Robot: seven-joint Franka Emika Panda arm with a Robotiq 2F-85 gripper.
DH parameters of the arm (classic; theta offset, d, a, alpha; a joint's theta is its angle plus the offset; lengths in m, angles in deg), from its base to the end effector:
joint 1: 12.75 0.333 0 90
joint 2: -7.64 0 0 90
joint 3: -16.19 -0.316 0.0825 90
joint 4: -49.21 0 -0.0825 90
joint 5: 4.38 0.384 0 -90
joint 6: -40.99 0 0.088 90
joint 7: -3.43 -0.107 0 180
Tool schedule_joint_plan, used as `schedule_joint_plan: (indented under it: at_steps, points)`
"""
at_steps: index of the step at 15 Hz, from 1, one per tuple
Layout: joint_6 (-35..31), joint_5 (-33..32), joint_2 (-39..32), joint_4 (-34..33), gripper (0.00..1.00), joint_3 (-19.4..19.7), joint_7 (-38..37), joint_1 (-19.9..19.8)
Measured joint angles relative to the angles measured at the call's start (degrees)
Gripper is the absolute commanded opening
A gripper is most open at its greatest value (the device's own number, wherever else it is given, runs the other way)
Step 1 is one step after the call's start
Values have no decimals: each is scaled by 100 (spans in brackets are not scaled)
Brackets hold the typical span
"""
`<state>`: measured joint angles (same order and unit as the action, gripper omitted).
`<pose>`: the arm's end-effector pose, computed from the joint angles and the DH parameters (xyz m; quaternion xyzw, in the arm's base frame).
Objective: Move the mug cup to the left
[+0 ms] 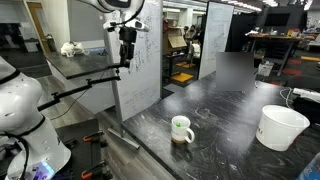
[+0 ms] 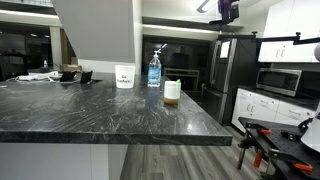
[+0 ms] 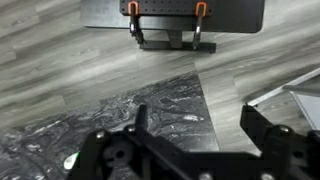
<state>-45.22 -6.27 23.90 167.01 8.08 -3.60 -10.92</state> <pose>0.4337 0.0779 0.5359 0.9900 0.0209 -0.1281 0.0551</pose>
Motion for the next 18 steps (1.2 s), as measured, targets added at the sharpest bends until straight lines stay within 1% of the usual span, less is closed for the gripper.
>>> schedule_joint_plan:
  at_steps: [3, 7, 10, 13, 15, 18]
  points:
    - [-130, 0, -14, 2, 100, 64, 0, 3]
    - [-1071, -20, -151, 94, 100, 341, 54, -47]
    - [-1587, -354, -415, 173, 100, 515, 770, -60]
    - [-1859, -440, -547, 377, 100, 590, 1446, -56]
    - [-2206, -468, -628, 532, 100, 621, 1620, -56]
    - [-2994, -483, -929, 672, 100, 761, 1805, -79]
